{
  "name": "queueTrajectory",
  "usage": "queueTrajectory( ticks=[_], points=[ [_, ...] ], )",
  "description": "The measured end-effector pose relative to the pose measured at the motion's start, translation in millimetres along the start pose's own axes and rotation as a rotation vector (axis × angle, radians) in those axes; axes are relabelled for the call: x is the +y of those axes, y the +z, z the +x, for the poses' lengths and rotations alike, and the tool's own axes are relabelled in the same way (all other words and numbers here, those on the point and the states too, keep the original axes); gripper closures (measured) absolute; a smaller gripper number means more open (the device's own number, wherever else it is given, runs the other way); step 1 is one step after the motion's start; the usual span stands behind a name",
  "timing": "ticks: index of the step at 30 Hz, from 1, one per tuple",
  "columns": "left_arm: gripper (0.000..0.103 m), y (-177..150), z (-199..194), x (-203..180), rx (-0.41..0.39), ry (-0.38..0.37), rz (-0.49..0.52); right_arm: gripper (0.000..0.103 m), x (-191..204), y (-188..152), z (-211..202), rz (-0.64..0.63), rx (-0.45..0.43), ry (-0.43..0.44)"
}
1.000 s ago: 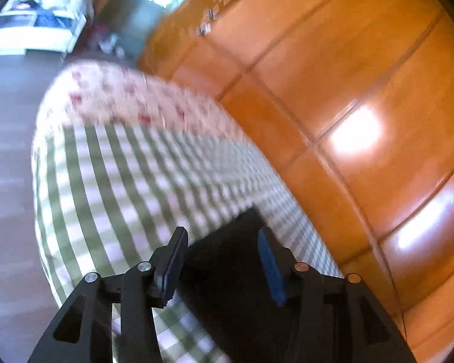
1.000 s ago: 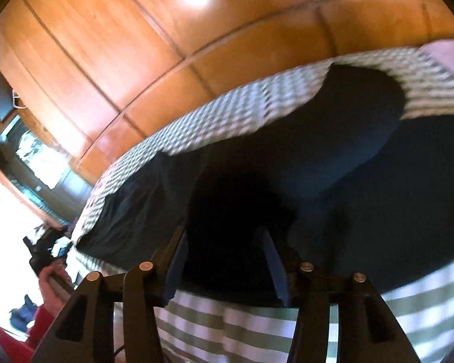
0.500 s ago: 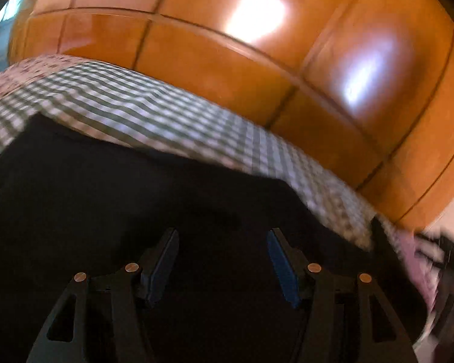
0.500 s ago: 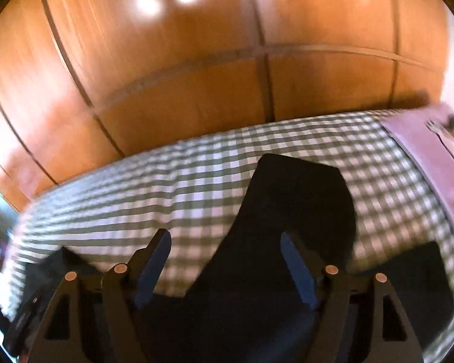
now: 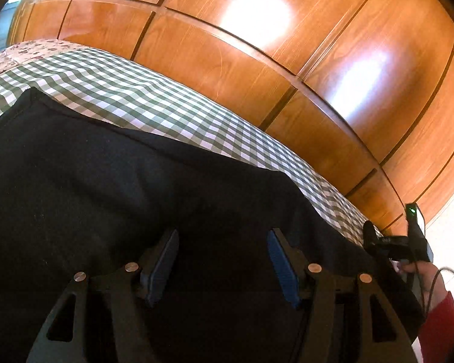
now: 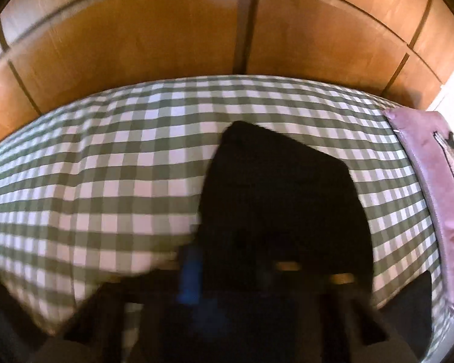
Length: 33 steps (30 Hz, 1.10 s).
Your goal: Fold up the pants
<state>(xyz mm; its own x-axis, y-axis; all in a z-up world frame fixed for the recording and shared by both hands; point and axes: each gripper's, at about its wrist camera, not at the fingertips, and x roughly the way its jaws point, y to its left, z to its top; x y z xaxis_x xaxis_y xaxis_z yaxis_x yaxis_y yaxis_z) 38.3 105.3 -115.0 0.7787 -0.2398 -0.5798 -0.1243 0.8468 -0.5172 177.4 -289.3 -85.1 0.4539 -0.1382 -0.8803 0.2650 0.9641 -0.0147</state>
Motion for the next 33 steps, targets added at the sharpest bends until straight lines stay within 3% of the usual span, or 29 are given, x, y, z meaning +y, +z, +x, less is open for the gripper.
queueTrajectory(
  ticks=[6, 10, 13, 18, 19, 21, 22, 23, 25, 27, 28, 29, 31, 33],
  points=[
    [0.041, 0, 0, 2, -0.003, -0.010, -0.009, 0.096, -104, -44, -90, 0.243, -0.267, 0.219],
    [0.041, -1, -1, 1, -0.004, -0.010, -0.010, 0.095, -180, -106, -136, 0.434, -0.459, 0.392],
    [0.041, -1, -1, 1, -0.004, -0.012, -0.012, 0.095, -213, -148, -132, 0.534, -0.462, 0.388],
    [0.041, -1, -1, -2, -0.001, 0.000, -0.007, 0.091, -239, -207, -99, 0.679, -0.329, 0.419],
    [0.041, 0, -1, -4, 0.007, 0.015, -0.003, 0.086, -241, -213, -97, 0.693, -0.328, 0.454],
    [0.041, -1, -1, -12, 0.025, 0.052, 0.026, 0.061, -239, -220, -100, 0.708, -0.356, 0.514],
    [0.041, -3, -2, -18, 0.031, 0.060, 0.046, 0.038, -237, -219, -101, 0.711, -0.374, 0.531],
    [0.041, -6, -3, -24, 0.037, 0.053, 0.065, 0.032, -235, -218, -101, 0.706, -0.387, 0.538],
    [0.041, -15, -6, -37, 0.050, 0.012, 0.087, 0.036, -230, -208, -99, 0.689, -0.368, 0.490],
    [0.041, -23, -7, -52, 0.056, -0.005, 0.111, 0.064, -226, -193, -89, 0.681, -0.308, 0.443],
    [0.040, -26, -7, -61, 0.059, -0.017, 0.127, 0.088, -226, -186, -85, 0.680, -0.278, 0.424],
    [0.040, -29, -6, -67, 0.066, -0.034, 0.138, 0.095, -226, -181, -86, 0.683, -0.275, 0.411],
    [0.039, -34, 1, -81, 0.098, -0.051, 0.176, 0.095, -230, -185, -102, 0.673, -0.330, 0.380],
    [0.039, -41, 10, -90, 0.114, 0.013, 0.224, 0.096, -231, -189, -115, 0.644, -0.372, 0.289]
  ],
)
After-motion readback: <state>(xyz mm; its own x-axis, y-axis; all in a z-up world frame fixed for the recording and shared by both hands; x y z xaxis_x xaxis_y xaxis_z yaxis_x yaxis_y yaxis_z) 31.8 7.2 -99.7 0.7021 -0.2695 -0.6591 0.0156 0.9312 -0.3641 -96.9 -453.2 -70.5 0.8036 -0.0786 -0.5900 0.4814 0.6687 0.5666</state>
